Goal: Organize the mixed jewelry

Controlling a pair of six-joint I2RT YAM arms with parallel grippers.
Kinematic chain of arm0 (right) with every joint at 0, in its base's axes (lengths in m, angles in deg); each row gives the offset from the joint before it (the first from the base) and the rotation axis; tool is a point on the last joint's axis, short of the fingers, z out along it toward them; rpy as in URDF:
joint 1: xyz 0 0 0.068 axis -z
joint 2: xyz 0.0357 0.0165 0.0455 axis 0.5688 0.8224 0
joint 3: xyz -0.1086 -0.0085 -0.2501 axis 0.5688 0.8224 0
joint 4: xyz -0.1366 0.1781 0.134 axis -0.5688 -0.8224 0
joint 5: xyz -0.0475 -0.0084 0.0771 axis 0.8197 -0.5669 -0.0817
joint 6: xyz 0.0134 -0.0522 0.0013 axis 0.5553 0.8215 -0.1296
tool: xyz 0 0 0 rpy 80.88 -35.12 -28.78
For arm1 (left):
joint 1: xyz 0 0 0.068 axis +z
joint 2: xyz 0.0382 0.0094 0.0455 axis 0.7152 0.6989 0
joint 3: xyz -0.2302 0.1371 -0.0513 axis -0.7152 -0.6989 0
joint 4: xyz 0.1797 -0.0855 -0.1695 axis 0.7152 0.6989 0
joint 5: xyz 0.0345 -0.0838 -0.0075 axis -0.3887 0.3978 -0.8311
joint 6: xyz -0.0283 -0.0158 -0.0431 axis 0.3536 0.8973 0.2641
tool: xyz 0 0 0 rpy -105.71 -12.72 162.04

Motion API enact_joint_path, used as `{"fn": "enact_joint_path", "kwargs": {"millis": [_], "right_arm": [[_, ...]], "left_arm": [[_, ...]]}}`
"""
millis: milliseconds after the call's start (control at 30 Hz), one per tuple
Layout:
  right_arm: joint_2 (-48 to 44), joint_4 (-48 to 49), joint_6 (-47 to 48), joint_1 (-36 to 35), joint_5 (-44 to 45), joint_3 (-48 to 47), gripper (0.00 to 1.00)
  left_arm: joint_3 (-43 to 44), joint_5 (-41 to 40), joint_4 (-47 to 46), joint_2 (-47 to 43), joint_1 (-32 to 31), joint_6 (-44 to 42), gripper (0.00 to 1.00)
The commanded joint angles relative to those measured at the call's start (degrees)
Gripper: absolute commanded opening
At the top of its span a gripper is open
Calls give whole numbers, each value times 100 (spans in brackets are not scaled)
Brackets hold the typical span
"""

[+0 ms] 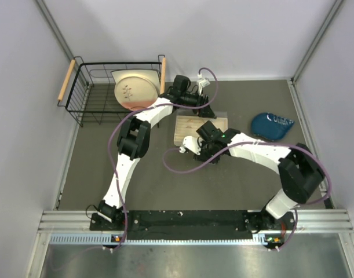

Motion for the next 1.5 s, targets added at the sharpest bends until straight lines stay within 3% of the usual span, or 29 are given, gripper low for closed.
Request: {"fn": "enact_joint_path", "kwargs": {"millis": [0, 300, 700, 1100, 1200, 1467], "right_arm": [[568, 556, 47, 188, 196, -391, 37], [1000, 1260, -32, 356, 1031, -673, 36], [1044, 2385, 29, 347, 1559, 3, 37], [175, 1718, -427, 233, 1155, 303, 42], [-247, 1402, -646, 189, 1111, 198, 45], [-1345, 980, -1042, 250, 1400, -40, 67]], "left_arm": [[41, 76, 6, -181, -86, 76, 83], [6, 129, -2, -207, -86, 59, 83], [-135, 164, -73, -277, -86, 111, 83], [102, 111, -108, -348, -42, 216, 85], [322, 42, -116, -400, 28, 252, 89], [428, -529, -152, -1049, 335, 191, 93]]}}
